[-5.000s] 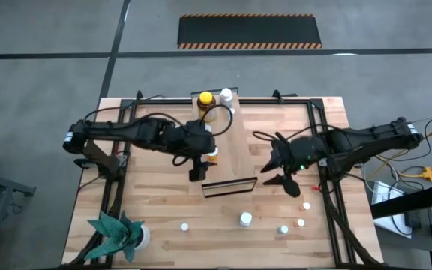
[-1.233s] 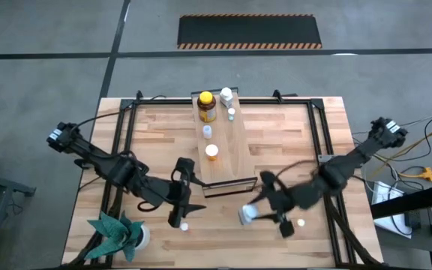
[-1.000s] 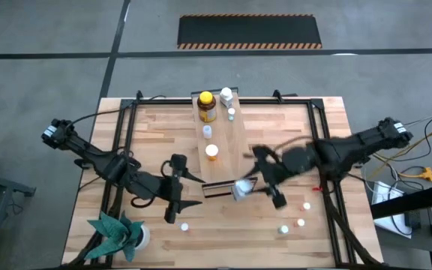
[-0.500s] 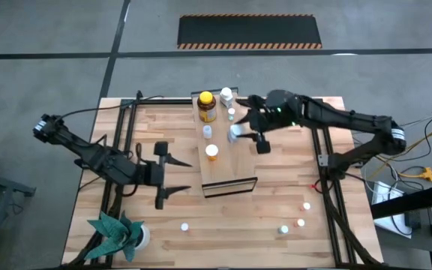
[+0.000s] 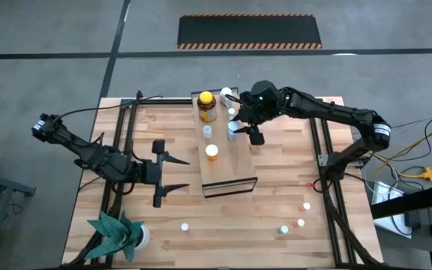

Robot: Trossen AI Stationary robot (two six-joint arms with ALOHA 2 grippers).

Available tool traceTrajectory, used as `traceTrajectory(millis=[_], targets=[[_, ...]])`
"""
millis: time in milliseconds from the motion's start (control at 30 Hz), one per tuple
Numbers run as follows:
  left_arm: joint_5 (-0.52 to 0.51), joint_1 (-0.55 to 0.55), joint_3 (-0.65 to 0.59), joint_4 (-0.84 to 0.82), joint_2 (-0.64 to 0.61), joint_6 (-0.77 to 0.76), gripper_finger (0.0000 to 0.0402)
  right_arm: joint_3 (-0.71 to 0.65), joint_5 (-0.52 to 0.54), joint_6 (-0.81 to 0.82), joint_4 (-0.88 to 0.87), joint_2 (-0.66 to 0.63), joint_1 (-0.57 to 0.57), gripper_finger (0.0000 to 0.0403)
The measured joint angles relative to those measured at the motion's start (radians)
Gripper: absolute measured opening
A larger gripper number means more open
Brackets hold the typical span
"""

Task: Pick and place medicine bottles onto shelf by color
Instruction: Put the white pill bottle on the shelf

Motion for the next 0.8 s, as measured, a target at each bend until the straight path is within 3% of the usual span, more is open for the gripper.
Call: traceTrajectory(millis=[800], targets=[[0.0, 0.0, 0.0, -0.001, 0.002, 0.0, 0.0263, -0.031, -0.026, -0.016, 0.001, 0.021, -0.008, 0.0196]])
